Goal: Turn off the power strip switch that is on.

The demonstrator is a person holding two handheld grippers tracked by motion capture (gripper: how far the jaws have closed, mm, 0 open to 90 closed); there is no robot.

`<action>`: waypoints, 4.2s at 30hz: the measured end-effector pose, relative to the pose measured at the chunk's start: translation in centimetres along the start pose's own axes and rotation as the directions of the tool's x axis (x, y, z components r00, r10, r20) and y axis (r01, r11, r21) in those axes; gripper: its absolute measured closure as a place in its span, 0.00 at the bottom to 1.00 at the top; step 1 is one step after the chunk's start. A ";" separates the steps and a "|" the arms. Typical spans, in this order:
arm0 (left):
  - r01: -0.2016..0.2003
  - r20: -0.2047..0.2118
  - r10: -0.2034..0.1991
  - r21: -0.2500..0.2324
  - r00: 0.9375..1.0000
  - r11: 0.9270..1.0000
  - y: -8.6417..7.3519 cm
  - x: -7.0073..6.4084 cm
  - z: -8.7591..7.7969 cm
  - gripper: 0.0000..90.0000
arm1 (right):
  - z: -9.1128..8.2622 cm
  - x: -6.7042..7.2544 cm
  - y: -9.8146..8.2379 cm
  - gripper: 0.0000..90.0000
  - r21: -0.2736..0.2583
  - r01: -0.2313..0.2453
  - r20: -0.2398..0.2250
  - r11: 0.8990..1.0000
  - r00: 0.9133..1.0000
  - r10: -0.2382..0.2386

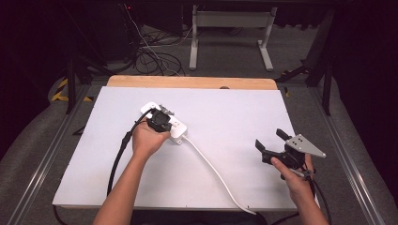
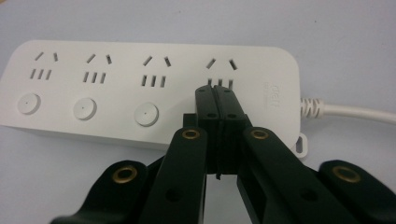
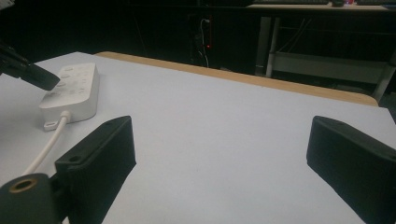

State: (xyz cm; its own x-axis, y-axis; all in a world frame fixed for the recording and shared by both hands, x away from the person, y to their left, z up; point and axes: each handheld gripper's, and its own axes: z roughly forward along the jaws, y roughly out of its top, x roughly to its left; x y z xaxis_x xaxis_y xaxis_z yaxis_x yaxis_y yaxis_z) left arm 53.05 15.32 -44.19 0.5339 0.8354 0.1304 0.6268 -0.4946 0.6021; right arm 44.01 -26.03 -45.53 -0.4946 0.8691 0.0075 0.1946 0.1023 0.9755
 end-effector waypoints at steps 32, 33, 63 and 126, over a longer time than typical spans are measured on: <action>0.073 0.012 -0.072 -0.052 0.997 0.996 -0.8 0.0 0.7 1.00 | 0.0 0.2 0.1 0.09 -0.008 0.007 0.007 1.000 1.000 -0.007; 0.068 0.013 -0.067 -0.048 0.998 0.997 -0.8 0.0 0.7 1.00 | 0.0 0.3 0.2 0.09 -0.007 0.007 0.007 1.000 1.000 -0.007; 0.070 0.028 -0.069 -0.044 0.997 0.997 -0.8 0.2 0.8 1.00 | -0.1 0.2 0.1 0.09 -0.006 0.010 0.009 1.000 1.000 -0.010; 0.267 0.049 -0.308 -0.640 0.950 0.721 -12.5 4.9 -13.0 1.00 | 0.0 0.4 0.1 0.09 -0.002 0.006 0.013 1.000 1.000 -0.005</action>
State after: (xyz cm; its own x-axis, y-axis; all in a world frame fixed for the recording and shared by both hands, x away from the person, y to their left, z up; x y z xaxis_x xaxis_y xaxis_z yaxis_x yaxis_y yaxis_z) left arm 40.46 28.69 -40.87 0.3418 0.9344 -0.1005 0.2310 0.0201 0.9728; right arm 43.86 -25.68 -45.46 -0.4849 0.8746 -0.0006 0.1898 0.1059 0.9761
